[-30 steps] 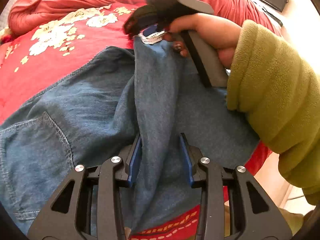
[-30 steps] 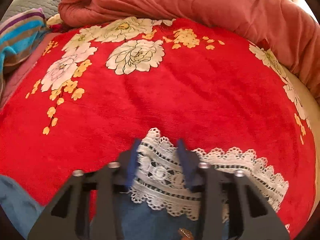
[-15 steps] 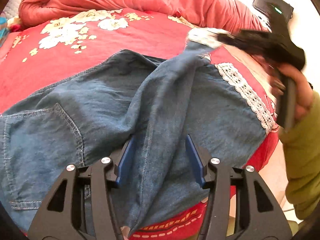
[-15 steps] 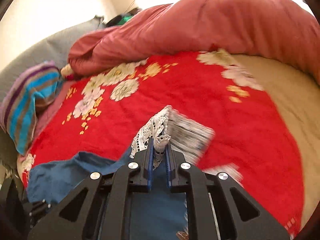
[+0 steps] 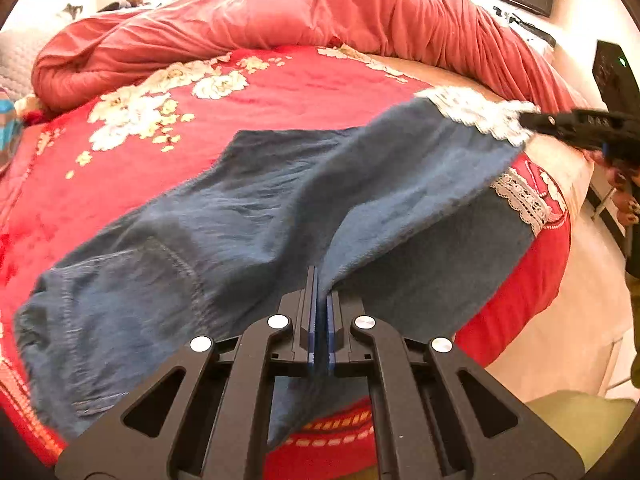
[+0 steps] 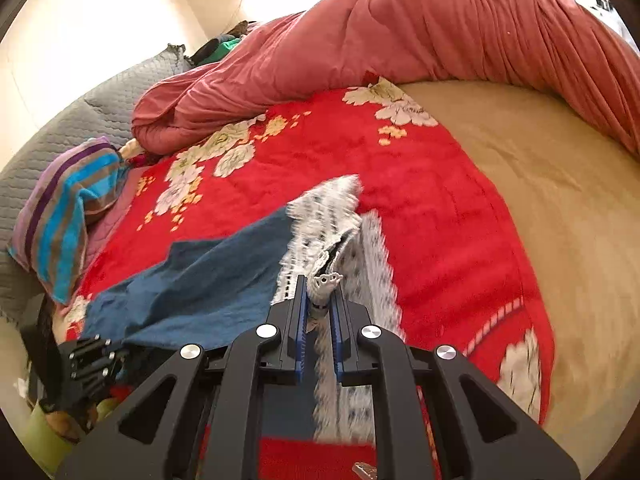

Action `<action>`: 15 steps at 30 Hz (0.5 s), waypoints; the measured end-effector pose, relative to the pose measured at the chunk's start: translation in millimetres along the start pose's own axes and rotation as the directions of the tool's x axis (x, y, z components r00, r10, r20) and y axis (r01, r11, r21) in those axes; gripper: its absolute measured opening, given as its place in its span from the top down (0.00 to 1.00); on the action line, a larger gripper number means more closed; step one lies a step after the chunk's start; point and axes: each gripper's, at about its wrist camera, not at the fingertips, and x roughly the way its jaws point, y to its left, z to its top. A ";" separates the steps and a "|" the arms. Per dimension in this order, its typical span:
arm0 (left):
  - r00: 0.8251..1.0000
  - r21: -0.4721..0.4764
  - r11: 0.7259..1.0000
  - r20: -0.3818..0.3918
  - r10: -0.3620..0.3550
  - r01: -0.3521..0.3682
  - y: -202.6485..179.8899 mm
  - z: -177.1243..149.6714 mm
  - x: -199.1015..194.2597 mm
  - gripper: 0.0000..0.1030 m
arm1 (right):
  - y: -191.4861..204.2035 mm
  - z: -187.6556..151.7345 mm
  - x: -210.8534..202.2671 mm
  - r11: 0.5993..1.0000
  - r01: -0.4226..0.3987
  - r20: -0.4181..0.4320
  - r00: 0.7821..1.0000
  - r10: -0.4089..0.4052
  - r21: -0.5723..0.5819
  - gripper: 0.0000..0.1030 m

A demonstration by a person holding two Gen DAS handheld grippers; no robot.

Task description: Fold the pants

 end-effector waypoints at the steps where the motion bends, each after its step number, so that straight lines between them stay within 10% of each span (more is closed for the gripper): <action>1: 1.000 -0.003 1.000 0.001 -0.004 0.004 1.9 -1.3 -3.8 1.00 | 0.2 -4.4 -2.5 1.000 0.000 -0.007 1.000 0.000 0.004 0.91; 15: 0.996 0.093 0.996 -0.094 0.000 0.009 -16.4 -22.4 -0.8 1.00 | -31.1 -65.5 -0.6 0.985 0.044 -0.133 0.991 -0.022 0.165 0.91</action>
